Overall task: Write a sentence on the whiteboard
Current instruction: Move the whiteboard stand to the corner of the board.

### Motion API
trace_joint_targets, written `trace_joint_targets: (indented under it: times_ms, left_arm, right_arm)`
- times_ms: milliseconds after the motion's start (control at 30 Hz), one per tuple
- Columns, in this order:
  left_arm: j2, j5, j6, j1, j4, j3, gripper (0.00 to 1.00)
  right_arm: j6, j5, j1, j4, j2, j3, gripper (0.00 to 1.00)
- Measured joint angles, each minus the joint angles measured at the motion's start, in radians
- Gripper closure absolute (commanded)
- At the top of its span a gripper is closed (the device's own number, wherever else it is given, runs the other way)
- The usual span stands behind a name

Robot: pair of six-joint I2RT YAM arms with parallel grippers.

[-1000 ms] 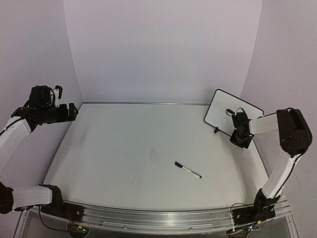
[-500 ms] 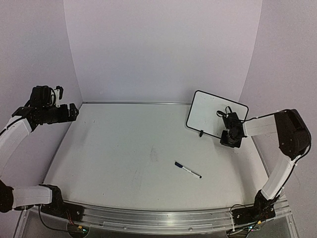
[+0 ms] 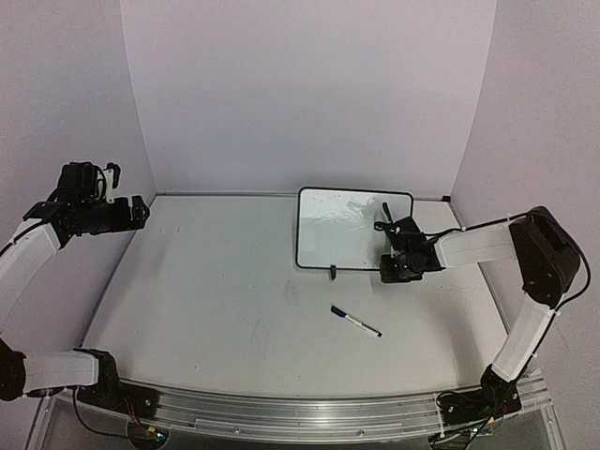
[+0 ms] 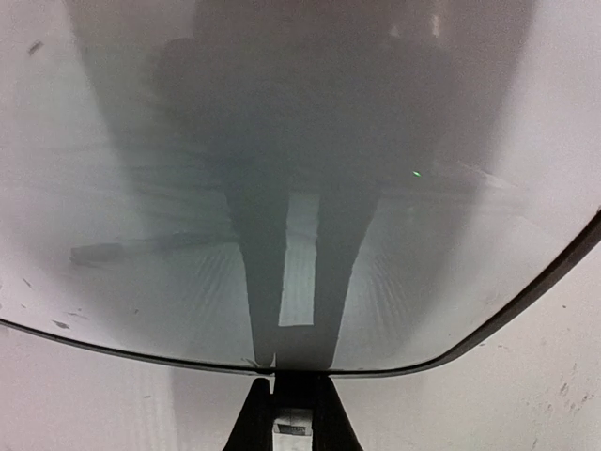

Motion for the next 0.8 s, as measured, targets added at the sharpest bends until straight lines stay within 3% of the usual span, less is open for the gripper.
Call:
trace_joint_targets:
  times_ms: [800]
  left_arm:
    - [0.023,0.018,0.000,0.000,0.001,0.000,0.00]
  right_arm:
    - [-0.047,0.007,0.286,-0.063,0.131,0.182,1.00]
